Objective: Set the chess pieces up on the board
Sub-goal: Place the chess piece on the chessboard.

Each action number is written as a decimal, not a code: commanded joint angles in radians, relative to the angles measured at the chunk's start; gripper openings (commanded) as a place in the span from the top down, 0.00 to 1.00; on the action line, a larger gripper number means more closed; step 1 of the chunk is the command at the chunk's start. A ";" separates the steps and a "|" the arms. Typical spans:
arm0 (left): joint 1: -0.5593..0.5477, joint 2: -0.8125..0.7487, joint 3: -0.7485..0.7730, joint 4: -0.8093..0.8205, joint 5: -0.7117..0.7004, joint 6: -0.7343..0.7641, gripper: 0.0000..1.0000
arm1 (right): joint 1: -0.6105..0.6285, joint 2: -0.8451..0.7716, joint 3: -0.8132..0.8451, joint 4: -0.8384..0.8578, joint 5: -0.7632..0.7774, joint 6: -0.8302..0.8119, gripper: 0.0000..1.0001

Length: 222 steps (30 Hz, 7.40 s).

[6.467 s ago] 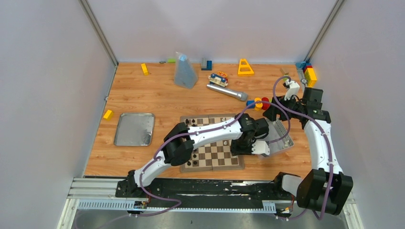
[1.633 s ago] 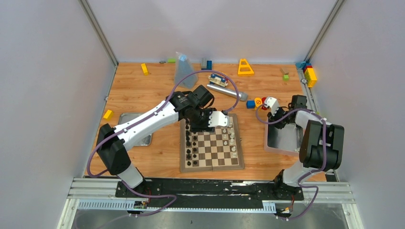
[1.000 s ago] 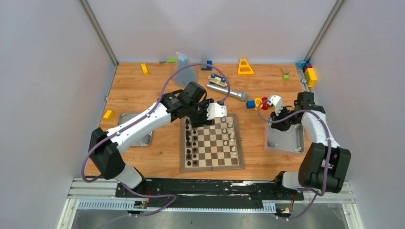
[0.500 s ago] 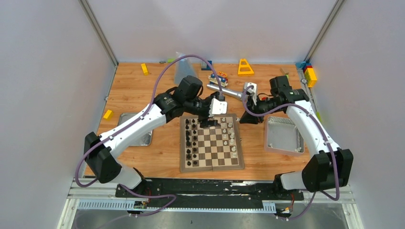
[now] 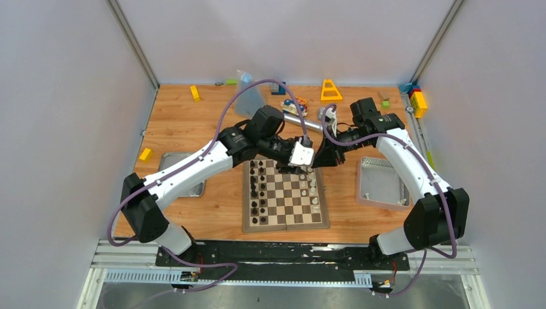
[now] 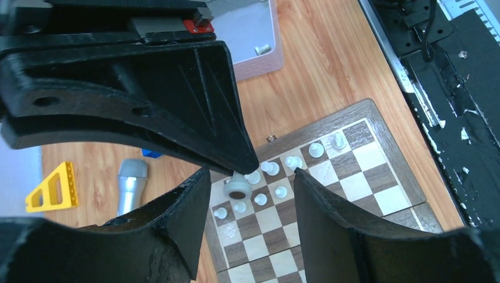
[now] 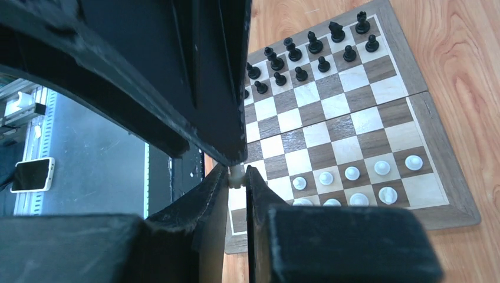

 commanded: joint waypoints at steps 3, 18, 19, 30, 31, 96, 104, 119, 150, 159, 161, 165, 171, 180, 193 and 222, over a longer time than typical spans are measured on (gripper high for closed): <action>-0.012 0.015 0.039 0.040 -0.038 0.008 0.40 | 0.007 -0.018 0.033 -0.003 -0.065 0.009 1.00; -0.013 0.022 0.031 0.060 -0.071 0.005 0.58 | 0.007 -0.039 0.028 -0.003 -0.052 0.017 1.00; -0.012 0.023 0.032 0.059 -0.072 0.004 0.58 | 0.008 -0.039 0.029 -0.002 -0.052 0.018 1.00; -0.013 0.022 0.025 0.051 -0.078 0.010 0.64 | 0.008 -0.037 0.036 -0.003 -0.056 0.022 1.00; -0.013 0.022 0.023 0.051 -0.079 0.011 0.64 | 0.007 -0.037 0.037 -0.004 -0.056 0.022 1.00; 0.209 -0.102 -0.332 0.884 0.043 -0.888 1.00 | -0.070 -0.015 -0.111 0.932 -0.228 1.051 0.64; 0.210 -0.103 -0.330 0.875 0.048 -0.878 1.00 | -0.056 -0.003 -0.094 0.932 -0.235 1.053 0.68; 0.209 -0.100 -0.327 0.870 0.051 -0.871 1.00 | -0.053 0.003 -0.076 0.934 -0.249 1.056 0.79; 0.452 -0.300 -0.264 0.134 -0.096 -0.471 0.00 | -0.005 -0.165 -0.064 0.016 0.428 0.111 1.00; 0.511 -0.315 -0.179 -0.030 -0.211 -0.446 0.00 | 0.304 -0.233 -0.211 -0.077 0.733 0.091 1.00; 0.519 -0.309 -0.168 -0.043 -0.234 -0.441 0.00 | 0.375 -0.240 -0.250 -0.067 0.777 0.112 1.00; 0.532 -0.293 -0.152 -0.059 -0.260 -0.438 0.00 | 0.482 -0.222 -0.315 -0.036 0.834 0.144 1.00; 0.541 -0.285 -0.154 -0.059 -0.289 -0.432 0.00 | 0.596 -0.135 -0.328 -0.017 0.931 0.181 1.00; 0.556 -0.317 -0.160 -0.057 -0.291 -0.429 0.00 | 0.688 -0.017 -0.304 0.006 1.008 0.227 0.99; 0.559 -0.342 -0.177 -0.038 -0.285 -0.432 0.00 | 0.706 0.023 -0.278 0.049 1.019 0.238 1.00; 0.565 -0.356 -0.189 -0.025 -0.279 -0.430 0.00 | 0.723 0.051 -0.285 0.062 1.028 0.250 0.97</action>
